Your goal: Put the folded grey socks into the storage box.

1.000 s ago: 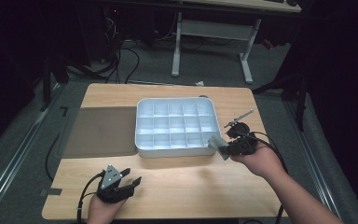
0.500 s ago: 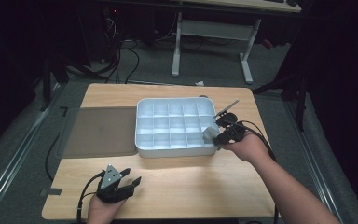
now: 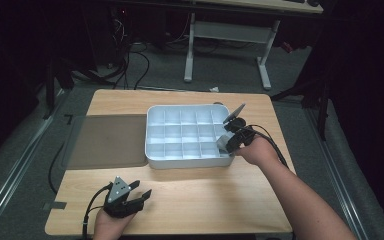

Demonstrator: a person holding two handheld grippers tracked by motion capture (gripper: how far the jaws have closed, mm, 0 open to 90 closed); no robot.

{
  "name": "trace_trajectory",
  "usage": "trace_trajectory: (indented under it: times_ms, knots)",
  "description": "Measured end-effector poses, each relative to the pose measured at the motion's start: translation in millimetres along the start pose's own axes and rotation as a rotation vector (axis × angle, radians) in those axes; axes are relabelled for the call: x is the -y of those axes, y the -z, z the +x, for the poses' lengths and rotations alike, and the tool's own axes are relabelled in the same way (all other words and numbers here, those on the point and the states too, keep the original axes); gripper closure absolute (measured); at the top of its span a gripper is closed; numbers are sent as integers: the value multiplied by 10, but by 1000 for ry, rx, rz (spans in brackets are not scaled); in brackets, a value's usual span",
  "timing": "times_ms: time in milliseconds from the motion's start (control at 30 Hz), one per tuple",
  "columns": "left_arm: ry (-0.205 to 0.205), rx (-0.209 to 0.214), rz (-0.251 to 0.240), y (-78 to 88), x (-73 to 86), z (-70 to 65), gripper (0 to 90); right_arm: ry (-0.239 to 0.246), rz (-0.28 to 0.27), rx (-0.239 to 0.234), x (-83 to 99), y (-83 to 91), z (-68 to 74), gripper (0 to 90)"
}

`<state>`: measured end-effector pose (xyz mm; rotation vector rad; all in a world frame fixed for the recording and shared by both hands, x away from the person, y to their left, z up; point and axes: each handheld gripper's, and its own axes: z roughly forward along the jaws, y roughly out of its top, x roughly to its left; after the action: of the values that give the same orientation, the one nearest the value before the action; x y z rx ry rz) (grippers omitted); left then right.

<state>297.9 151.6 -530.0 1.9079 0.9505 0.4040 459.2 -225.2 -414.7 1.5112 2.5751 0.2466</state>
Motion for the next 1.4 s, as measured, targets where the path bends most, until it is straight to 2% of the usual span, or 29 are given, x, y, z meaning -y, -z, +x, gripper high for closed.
trace_trajectory:
  times_ms: [100,233,400,433,467,700,733,800,867,1167,1400]
  knots:
    - [0,0,0,0,0,-2,433,-8,24,13,-27,-50,18,713]
    - [-3,1,4,-1,1,-2,433,13,47,25,-61,-137,29,717]
    - [-5,3,9,-12,4,-9,433,49,73,20,-75,-258,43,719]
    - [-5,3,9,-12,4,-9,433,33,78,16,-73,-275,50,719]
    - [-7,4,11,-14,4,-12,433,43,78,12,-73,-296,43,719]
    - [-5,4,10,-17,5,-13,432,32,95,-4,-69,-400,46,718]
    - [-6,4,10,-17,5,-15,433,47,95,-6,-73,-418,40,718]
    - [-6,4,10,-17,5,-14,433,47,102,-10,-76,-442,47,717]
    - [-5,4,10,-17,5,-13,433,24,115,-13,-75,-461,62,716]
    - [-5,5,10,-17,5,-11,433,48,109,-16,-80,-477,56,697]
    - [-4,5,10,-17,5,-11,433,54,112,-17,-102,-449,81,617]
